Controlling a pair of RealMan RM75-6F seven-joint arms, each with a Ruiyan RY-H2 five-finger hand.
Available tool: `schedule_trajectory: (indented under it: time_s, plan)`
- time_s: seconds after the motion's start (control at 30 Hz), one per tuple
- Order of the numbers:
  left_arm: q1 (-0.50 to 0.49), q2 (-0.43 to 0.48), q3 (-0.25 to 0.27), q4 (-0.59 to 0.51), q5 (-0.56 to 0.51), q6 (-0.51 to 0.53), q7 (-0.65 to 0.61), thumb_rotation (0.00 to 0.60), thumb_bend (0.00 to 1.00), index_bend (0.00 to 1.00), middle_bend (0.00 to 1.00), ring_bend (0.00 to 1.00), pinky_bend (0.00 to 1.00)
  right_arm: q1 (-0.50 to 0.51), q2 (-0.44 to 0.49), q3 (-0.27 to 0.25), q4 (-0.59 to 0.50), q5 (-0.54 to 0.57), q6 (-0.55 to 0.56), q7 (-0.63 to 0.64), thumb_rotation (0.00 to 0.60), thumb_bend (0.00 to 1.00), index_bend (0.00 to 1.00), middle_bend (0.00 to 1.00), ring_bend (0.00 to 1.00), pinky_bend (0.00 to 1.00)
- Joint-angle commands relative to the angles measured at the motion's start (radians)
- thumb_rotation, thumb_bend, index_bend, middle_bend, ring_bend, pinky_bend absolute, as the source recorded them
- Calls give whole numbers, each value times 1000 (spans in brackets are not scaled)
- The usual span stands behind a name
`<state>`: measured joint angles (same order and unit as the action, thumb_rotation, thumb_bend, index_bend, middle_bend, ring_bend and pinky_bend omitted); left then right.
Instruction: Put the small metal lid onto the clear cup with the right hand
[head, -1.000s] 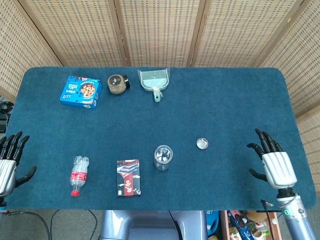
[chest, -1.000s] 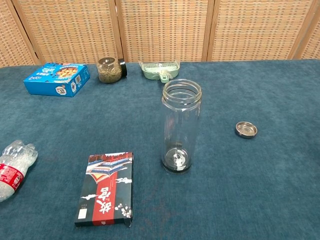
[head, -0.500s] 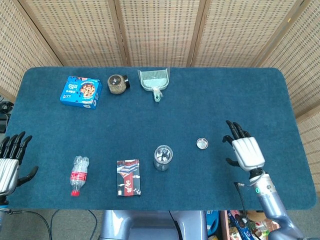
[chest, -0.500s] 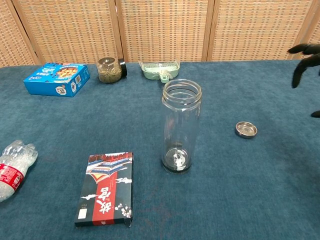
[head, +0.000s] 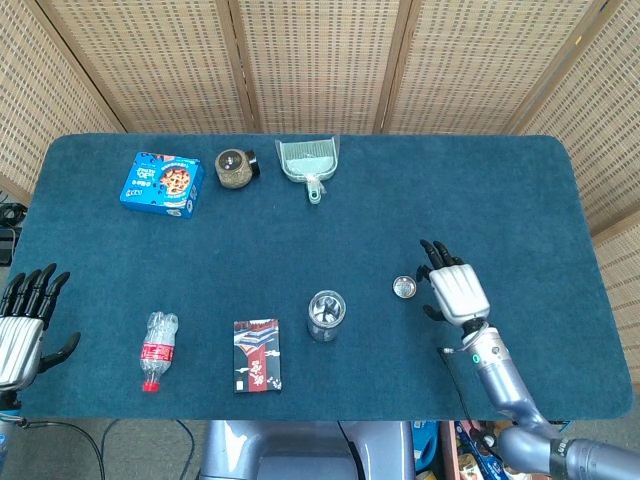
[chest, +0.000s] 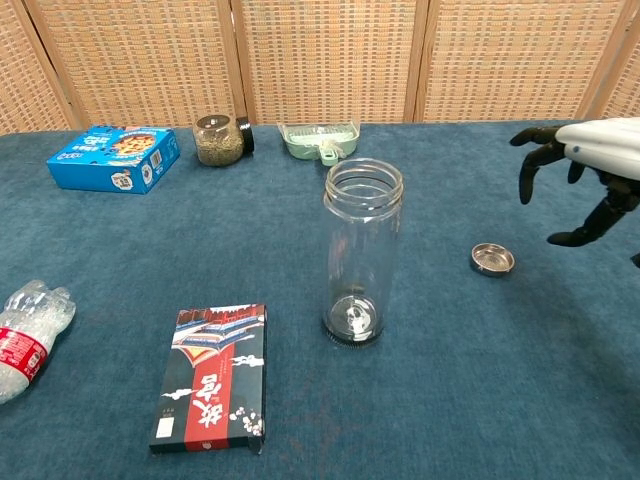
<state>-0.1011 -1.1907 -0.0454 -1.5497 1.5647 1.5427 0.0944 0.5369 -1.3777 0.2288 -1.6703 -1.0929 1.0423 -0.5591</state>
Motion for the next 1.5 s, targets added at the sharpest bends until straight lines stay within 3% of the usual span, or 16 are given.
schedule_trajectory:
  time_s: [0.03, 0.8, 1.5]
  plan:
    - [-1, -1, -1, 3, -2, -1, -1, 600, 301, 0, 0, 0, 0, 20, -20, 2, 23, 20, -8, -12, 600, 405, 454, 124, 0, 359]
    - [-18, -26, 2, 37, -17, -39, -1, 600, 301, 0, 0, 0, 0, 136, -164, -11, 255, 117, -87, 15, 600, 482, 493, 160, 3, 379]
    - [-27, -39, 4, 47, -23, -52, 11, 600, 301, 0, 0, 0, 0, 161, -221, -30, 372, 140, -124, 82, 600, 491, 496, 162, 4, 387]
